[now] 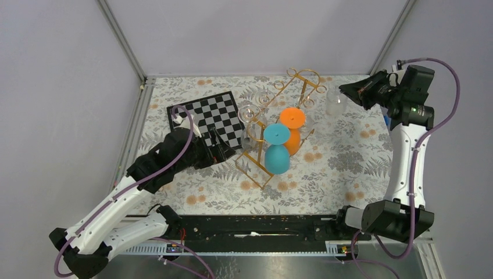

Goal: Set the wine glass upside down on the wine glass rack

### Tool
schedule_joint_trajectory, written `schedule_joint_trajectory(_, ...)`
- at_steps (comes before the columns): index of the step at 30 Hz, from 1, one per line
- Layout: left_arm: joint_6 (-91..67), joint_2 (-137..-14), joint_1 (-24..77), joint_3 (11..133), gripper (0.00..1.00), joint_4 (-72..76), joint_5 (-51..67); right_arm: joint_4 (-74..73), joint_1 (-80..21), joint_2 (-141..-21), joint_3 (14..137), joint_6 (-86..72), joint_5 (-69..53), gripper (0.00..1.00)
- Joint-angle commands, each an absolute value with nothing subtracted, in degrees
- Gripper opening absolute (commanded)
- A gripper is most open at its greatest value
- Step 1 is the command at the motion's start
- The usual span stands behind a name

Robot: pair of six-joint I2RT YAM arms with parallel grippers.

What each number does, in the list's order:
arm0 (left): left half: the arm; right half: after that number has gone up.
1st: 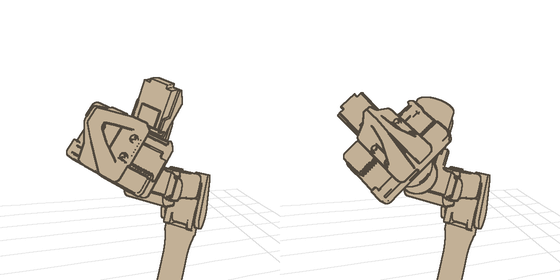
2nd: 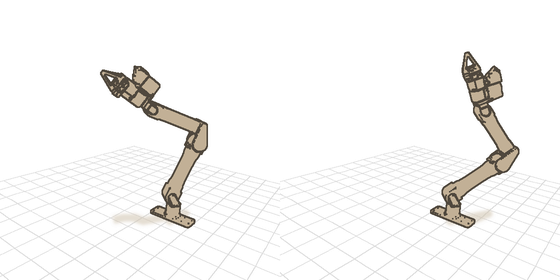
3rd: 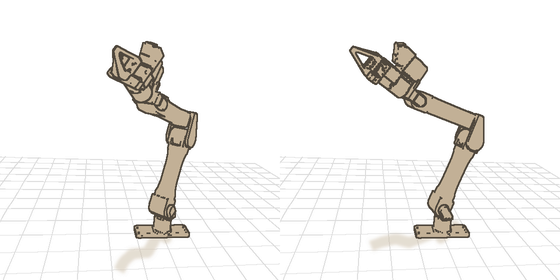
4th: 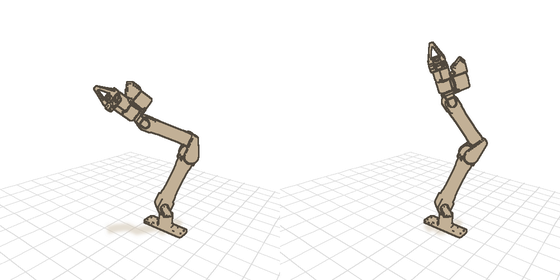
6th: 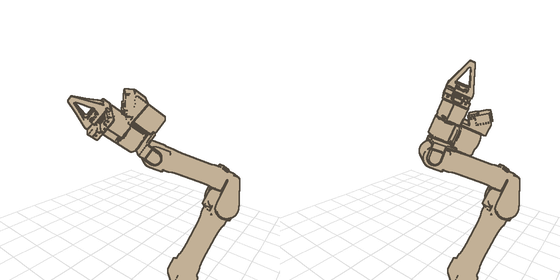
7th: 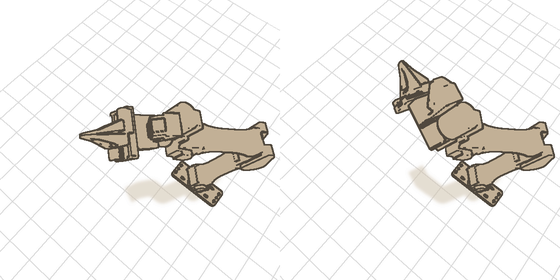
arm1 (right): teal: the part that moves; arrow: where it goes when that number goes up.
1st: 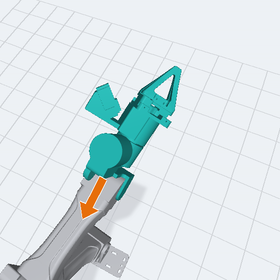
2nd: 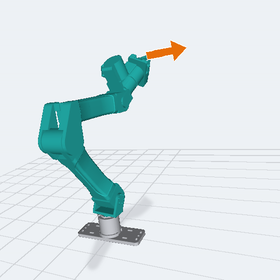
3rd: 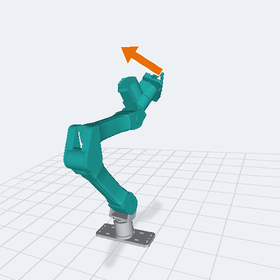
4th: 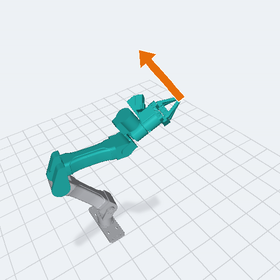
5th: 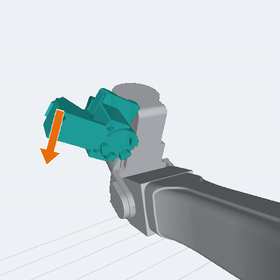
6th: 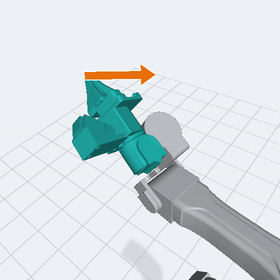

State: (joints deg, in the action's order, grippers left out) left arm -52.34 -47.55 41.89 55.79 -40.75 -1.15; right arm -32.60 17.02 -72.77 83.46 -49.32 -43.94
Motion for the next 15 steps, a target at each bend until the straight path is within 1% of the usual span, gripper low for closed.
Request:
schedule_joint_trajectory(1,-48.9,-47.9,41.6,59.4,0.99,-41.9,-5.3,-34.2,16.8,-73.6,91.9,-43.9,-39.9,0.00)
schedule_joint_trajectory(5,-47.4,-48.2,41.6,60.6,0.99,-43.2,-6.5,-42.2,15.8,-77.5,102.6,-37.7,-33.2,0.00)
schedule_joint_trajectory(11,-46.3,-48.3,41.6,60.2,0.99,-43.7,-7.3,-44.0,14.6,-84.9,113.7,-37.2,-33.2,0.00)
schedule_joint_trajectory(15,-46.0,-48.2,41.5,59.8,0.99,-44.2,-7.6,-42.1,12.7,-90.3,120.0,-39.0,-34.6,0.00)
